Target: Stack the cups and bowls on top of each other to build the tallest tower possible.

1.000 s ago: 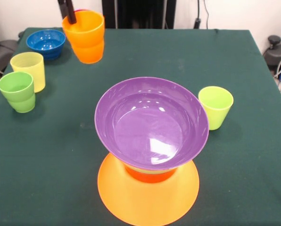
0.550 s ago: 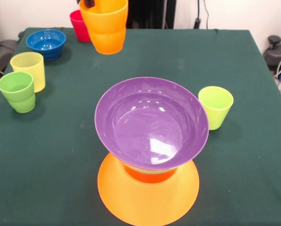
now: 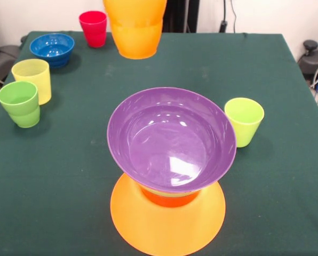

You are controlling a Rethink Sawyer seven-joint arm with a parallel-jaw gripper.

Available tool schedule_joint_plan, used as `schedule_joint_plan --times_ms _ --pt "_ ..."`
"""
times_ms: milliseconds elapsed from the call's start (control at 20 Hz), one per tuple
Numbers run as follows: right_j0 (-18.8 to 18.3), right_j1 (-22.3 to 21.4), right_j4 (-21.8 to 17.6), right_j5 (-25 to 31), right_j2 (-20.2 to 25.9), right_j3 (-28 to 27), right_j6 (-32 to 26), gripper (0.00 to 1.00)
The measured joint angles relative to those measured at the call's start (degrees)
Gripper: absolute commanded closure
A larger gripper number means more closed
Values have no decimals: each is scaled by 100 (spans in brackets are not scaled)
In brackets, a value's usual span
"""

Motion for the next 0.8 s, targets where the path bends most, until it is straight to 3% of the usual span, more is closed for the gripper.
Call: schedule_joint_plan --times_ms 800 --pt "556 550 8 46 -14 -982 0 100"
